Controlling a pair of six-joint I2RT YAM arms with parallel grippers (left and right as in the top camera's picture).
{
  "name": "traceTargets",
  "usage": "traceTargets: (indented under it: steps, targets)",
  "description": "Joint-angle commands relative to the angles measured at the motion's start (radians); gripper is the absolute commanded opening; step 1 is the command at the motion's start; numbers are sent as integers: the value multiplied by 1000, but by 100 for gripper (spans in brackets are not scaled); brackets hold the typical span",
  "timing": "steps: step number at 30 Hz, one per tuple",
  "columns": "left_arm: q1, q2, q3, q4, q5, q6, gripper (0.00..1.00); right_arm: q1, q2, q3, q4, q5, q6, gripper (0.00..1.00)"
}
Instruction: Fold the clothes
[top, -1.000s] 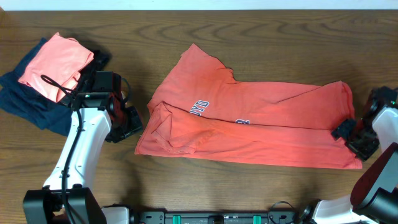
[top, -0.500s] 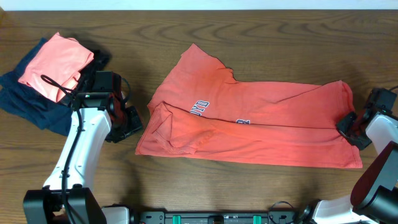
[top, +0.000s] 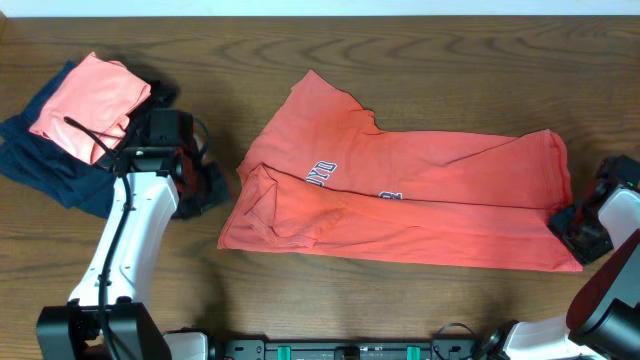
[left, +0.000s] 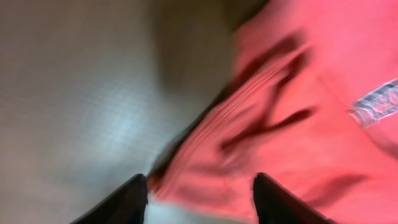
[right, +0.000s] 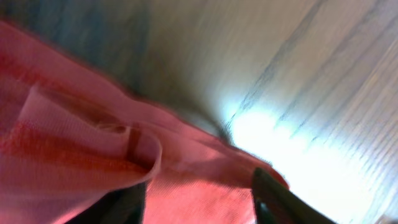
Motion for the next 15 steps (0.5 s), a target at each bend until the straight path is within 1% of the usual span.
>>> traceTargets:
  steps: [1,4,6,9,11,15]
  targets:
    - [-35,-4,72,91,110,92,65,-9,-47,97,-27,-159,-72,59]
    - [-96,24,86,219,108,115,68,4,-93,182,-86,-332,-207,63]
    - [-127,55,90,282,108,156,69,17,-116,212,-129,-370,-244,63]
    - [-168,135,112,381,102,218,71,50,-158,227,-188,-396,-268,66]
    - [-179,209,150,426,100,226,72,73,-179,227,-223,-410,-290,67]
    - [-181,380,288,459,100,267,72,103,-189,227,-268,-415,-308,68]
